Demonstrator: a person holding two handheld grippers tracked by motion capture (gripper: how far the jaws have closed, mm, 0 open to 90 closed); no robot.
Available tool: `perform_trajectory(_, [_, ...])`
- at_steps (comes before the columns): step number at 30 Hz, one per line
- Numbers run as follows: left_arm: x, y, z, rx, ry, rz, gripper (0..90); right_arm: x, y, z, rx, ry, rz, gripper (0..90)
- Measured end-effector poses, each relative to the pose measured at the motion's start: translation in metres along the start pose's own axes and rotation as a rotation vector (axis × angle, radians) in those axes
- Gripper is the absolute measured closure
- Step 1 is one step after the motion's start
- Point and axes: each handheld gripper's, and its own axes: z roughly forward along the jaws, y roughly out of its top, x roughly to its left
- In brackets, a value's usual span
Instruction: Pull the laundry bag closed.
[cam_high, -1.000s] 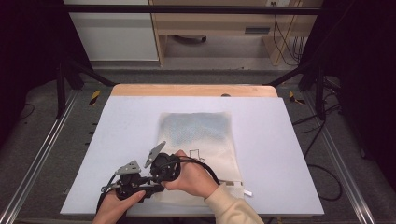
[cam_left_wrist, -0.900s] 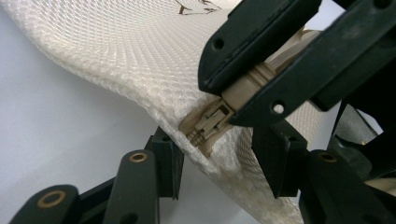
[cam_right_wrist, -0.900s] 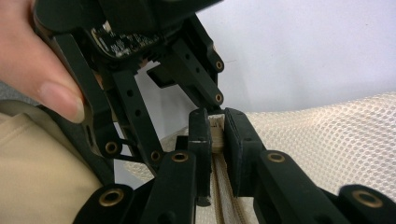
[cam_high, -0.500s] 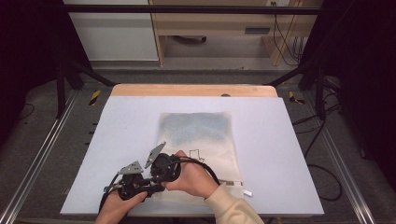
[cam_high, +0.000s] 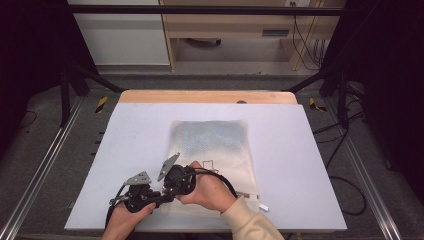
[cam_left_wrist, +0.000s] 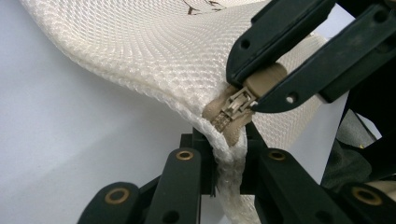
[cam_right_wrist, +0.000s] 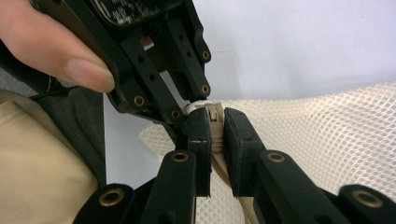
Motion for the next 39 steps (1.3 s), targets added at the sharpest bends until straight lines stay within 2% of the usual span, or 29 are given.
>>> perform_trajectory(12, [-0.001,0.001,-0.001,0.005,0.008,0.004,82.3,-0.002,-0.007,-0.001,0.042,-0.015,-0.003,81.9])
perform_trajectory(18, [-0.001,0.001,-0.002,0.006,0.011,0.004,82.3,-0.005,-0.013,-0.001,0.059,-0.011,0.016,81.9])
perform_trajectory(25, [-0.001,0.002,-0.004,-0.005,0.016,0.01,82.2,-0.007,-0.018,-0.004,0.059,-0.013,0.033,81.9])
perform_trajectory(31, [-0.003,0.002,-0.003,0.005,0.021,0.022,82.2,-0.01,-0.025,-0.006,0.054,-0.011,0.048,81.9])
perform_trajectory(39, [-0.003,0.001,-0.001,0.008,0.028,0.026,82.1,-0.008,-0.025,-0.005,0.061,-0.019,0.041,81.8])
